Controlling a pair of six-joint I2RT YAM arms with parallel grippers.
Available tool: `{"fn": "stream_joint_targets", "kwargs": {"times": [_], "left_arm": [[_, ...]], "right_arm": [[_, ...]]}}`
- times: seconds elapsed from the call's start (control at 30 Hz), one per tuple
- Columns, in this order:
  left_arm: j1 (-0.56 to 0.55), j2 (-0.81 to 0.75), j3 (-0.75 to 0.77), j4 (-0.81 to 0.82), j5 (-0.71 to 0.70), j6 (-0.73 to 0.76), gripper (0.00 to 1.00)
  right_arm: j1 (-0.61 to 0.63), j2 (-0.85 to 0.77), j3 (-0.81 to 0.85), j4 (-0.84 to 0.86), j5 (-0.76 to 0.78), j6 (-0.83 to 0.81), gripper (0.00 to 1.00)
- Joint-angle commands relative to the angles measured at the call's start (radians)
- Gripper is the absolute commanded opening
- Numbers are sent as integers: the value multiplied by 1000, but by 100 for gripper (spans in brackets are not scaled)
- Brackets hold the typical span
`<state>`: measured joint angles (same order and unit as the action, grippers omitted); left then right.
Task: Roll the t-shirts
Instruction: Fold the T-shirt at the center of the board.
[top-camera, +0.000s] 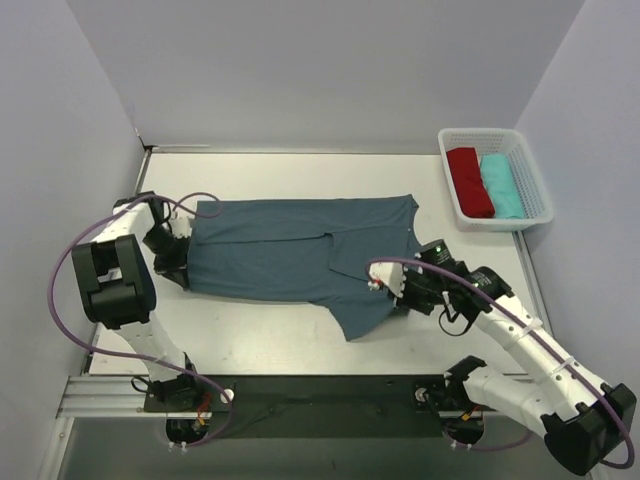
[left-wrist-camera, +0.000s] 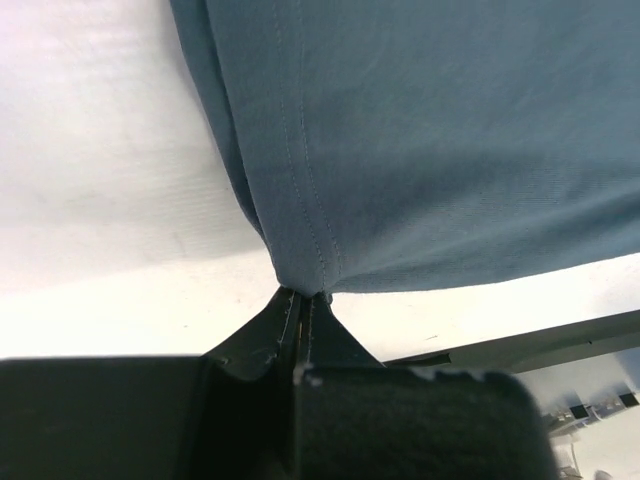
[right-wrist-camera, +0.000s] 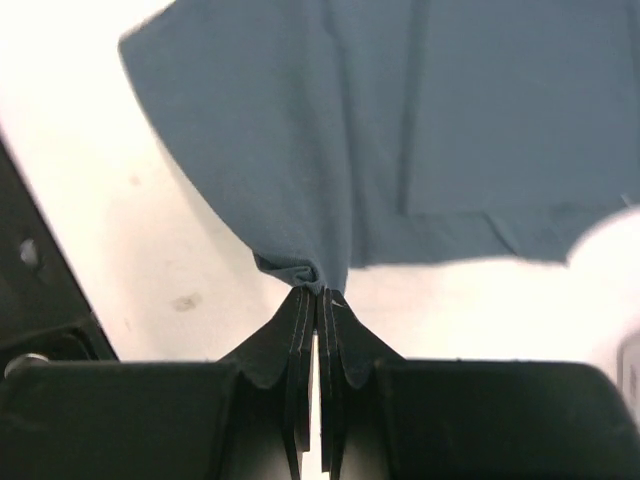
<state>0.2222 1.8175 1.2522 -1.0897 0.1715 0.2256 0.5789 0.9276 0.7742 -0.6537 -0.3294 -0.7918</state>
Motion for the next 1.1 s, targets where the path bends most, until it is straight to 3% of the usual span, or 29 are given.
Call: {"fn": "stream_joint_targets", "kwargs": {"times": [0.0,0.37,0.67,1.07], "left_arm": [[-26,32,114,-73,19,37,0],[-73,175,371,-105,43,-32,0],[-103,325,599,-139,7,-58,0],[-101,352,624,-128,-44,-71,0]], "right_arm": [[-132,31,103,-29,29,121,0],[-295,298,313,83,47,167,0],[-329,535,496,174,75,189,0],[-356,789,701,178,102,189,0]]}}
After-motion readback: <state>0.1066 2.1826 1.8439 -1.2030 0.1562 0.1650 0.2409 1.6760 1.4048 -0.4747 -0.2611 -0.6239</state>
